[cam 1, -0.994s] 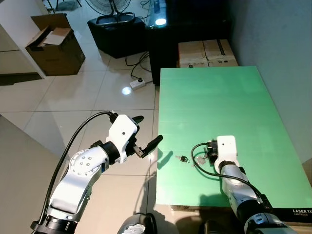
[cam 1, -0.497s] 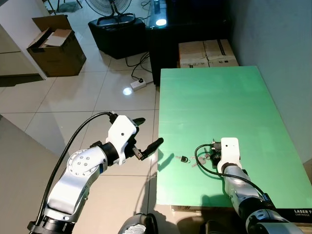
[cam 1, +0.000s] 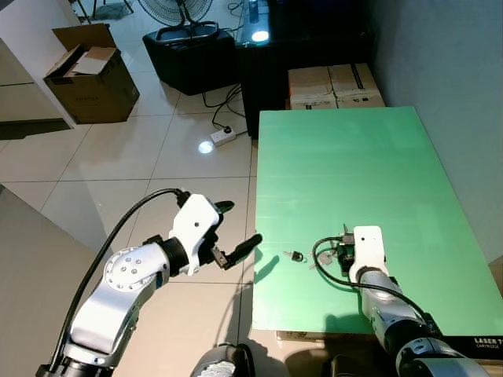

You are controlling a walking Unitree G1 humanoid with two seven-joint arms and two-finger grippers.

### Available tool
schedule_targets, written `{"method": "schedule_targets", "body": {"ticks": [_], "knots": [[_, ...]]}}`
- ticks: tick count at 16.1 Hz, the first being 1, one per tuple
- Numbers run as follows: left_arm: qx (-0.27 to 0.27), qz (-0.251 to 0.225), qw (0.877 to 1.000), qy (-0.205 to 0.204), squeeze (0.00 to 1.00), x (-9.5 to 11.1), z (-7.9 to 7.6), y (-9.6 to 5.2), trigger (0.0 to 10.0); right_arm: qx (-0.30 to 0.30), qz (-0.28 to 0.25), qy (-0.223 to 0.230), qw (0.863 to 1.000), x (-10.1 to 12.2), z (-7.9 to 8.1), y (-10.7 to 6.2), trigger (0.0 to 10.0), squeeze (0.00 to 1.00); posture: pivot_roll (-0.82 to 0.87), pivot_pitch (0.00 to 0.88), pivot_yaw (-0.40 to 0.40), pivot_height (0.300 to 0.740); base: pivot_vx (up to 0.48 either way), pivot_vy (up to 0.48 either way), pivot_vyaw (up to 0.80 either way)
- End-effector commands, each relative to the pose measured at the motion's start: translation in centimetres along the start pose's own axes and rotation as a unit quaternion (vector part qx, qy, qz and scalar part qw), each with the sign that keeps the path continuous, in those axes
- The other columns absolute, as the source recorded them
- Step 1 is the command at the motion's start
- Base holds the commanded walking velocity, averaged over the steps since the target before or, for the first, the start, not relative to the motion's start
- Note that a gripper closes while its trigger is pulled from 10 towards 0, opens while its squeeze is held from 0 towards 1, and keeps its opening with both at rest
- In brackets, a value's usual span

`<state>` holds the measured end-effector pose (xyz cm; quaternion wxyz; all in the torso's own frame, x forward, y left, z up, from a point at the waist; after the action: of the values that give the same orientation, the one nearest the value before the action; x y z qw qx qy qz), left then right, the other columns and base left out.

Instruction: Hang keys on a hook

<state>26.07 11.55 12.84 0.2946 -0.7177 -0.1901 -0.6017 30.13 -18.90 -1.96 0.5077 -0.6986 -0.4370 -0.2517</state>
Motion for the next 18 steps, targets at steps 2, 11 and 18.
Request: {"method": "schedule_targets", "body": {"ticks": [2, 11, 18], "knots": [[-0.003, 0.005, 1.000, 0.003, 0.00, 0.15, -0.06, -0.45, 10.0, 0.007, 0.001, -0.007, 1.000, 0.37, 0.03, 0.20, 6.8, 0.00, 0.06, 0.115, 0.154, 0.740, 0.000, 0.000, 0.00], [-0.005, 0.016, 1.000, 0.004, 0.00, 0.23, 0.02, -0.85, 10.0, 0.027, 0.006, -0.022, 0.999, 0.79, 0.25, 0.47, 0.0, 0.00, 0.08, 0.137, 0.167, 0.740, 0.000, 0.000, 0.00], [-0.005, 0.017, 1.000, 0.006, 0.00, 0.39, 0.23, -0.90, 10.0, 0.030, 0.013, -0.019, 0.999, 0.34, 0.24, 0.37, 0.0, 0.00, 0.09, 0.139, 0.174, 0.740, 0.000, 0.000, 0.00]]}}
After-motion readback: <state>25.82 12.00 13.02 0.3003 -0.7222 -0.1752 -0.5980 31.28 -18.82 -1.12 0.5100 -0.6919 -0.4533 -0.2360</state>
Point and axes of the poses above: a point about 5 cm out from each wrist's last joint towards the gripper, its own y axis pointing out of the wrist towards the gripper, its own x axis along the axis of the wrist's last joint, z = x × y, the point moved 2 cm from there along y, pointing out of the wrist towards the gripper, and after that the axes turned 14 degrees about -y, right-handed, at the moved point
